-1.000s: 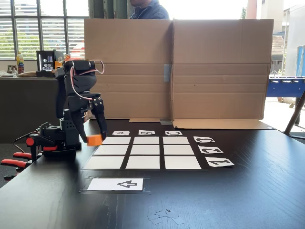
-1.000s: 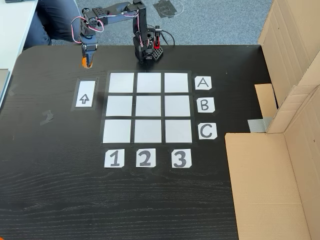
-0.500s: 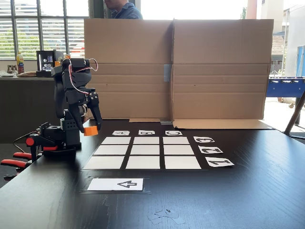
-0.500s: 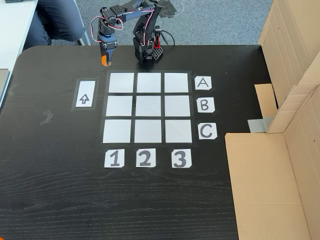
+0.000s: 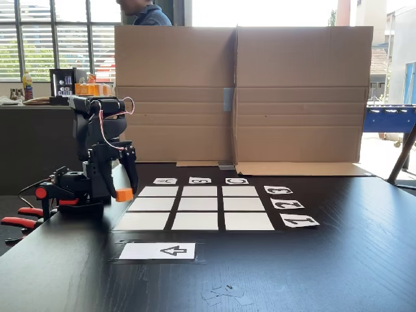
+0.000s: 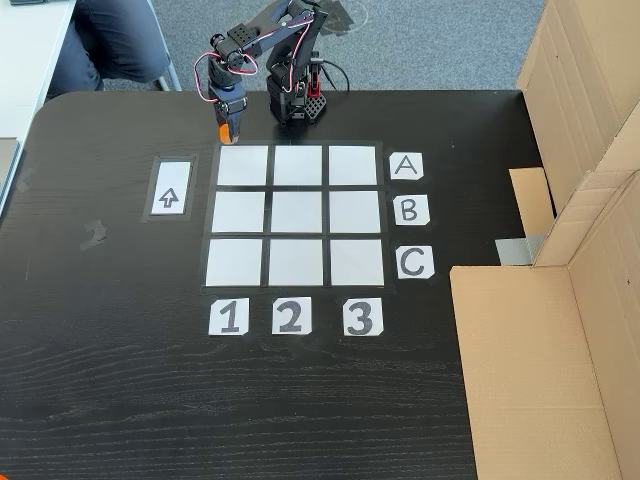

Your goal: Pick up the round, orange token and place it in the grid on square A1.

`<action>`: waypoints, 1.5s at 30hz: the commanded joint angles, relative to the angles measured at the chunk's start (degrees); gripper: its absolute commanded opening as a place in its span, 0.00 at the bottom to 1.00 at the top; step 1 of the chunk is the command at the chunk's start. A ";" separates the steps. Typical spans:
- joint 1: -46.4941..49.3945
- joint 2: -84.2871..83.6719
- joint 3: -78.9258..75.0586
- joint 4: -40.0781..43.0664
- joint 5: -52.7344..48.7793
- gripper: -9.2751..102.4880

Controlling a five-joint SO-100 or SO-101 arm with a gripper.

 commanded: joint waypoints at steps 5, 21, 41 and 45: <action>-1.76 -3.87 0.26 -3.08 -0.26 0.15; -6.68 -14.41 0.35 -10.02 -0.26 0.15; -10.72 -18.54 2.90 -14.59 -0.26 0.15; -11.07 -18.54 3.52 -15.21 -0.09 0.16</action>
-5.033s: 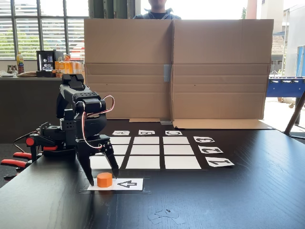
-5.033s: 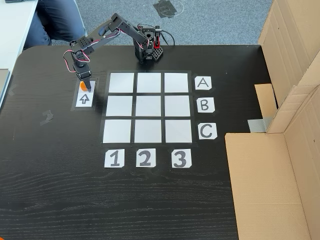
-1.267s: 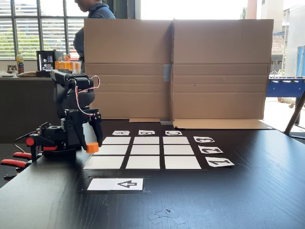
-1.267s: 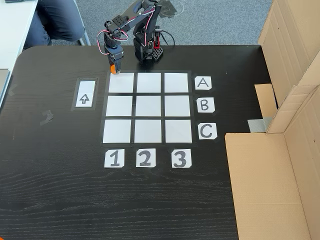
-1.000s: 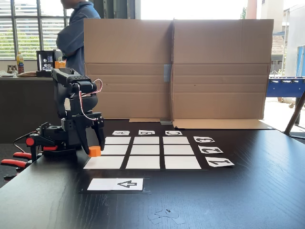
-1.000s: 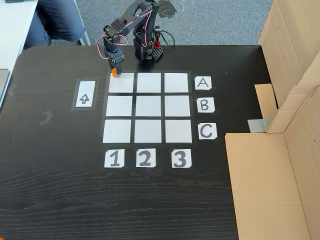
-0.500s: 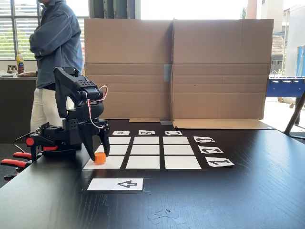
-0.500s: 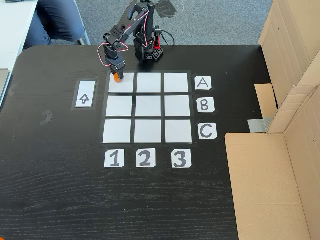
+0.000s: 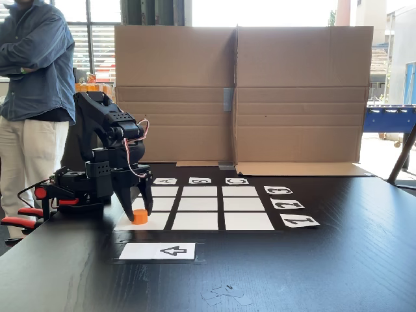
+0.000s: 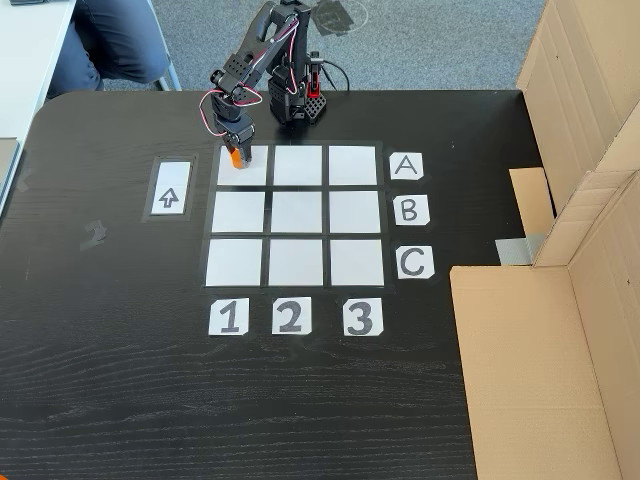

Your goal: Pick up the round, orange token and place it in the grid on square A1.

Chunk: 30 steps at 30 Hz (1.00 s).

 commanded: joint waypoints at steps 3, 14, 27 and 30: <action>-0.70 -0.70 0.53 -0.44 -0.35 0.17; 0.26 -0.26 0.62 -1.41 -0.26 0.32; 3.25 4.22 0.00 -2.20 -0.53 0.35; 4.22 6.50 -0.53 -2.20 -0.35 0.35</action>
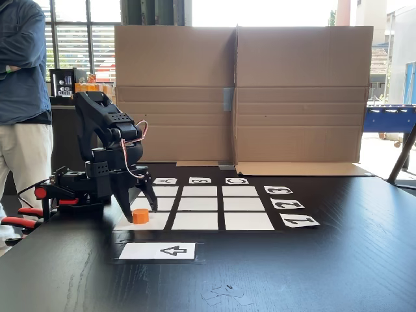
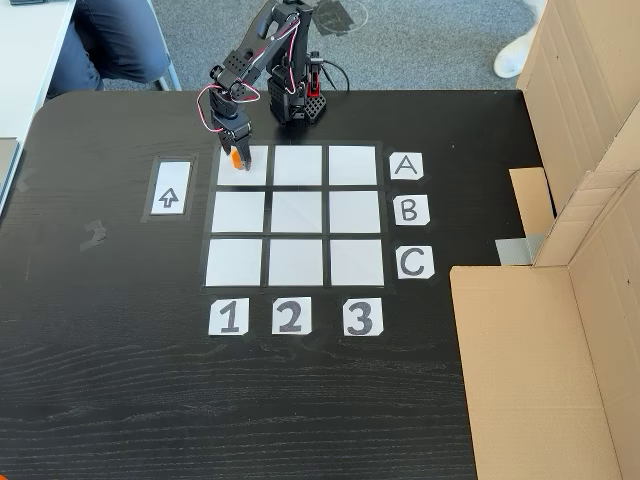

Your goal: Pick up the round, orange token and place it in the grid on square A1.

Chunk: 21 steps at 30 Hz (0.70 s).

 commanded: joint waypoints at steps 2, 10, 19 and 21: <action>1.93 4.31 -2.29 0.18 -0.09 0.35; 8.17 12.48 -6.15 0.88 0.00 0.35; 17.40 22.68 -13.36 5.62 0.00 0.35; 19.34 25.84 -14.06 6.68 0.00 0.35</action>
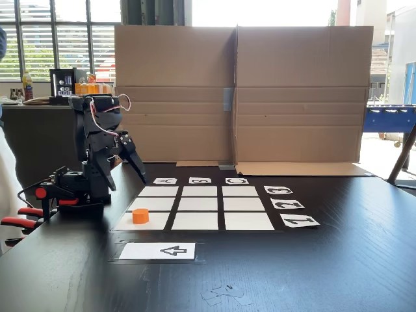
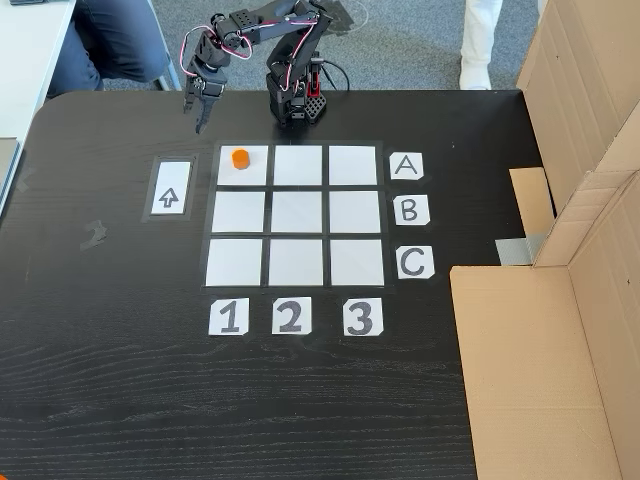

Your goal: Pick up the round, orange token and place it in the grid on square A1.

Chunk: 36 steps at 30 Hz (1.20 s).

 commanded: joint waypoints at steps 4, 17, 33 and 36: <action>5.89 9.84 -3.16 1.49 0.09 0.34; 16.35 30.06 -2.55 12.04 0.09 0.32; 26.54 48.96 5.98 17.40 -0.18 0.20; 27.69 51.50 8.79 17.75 -0.18 0.19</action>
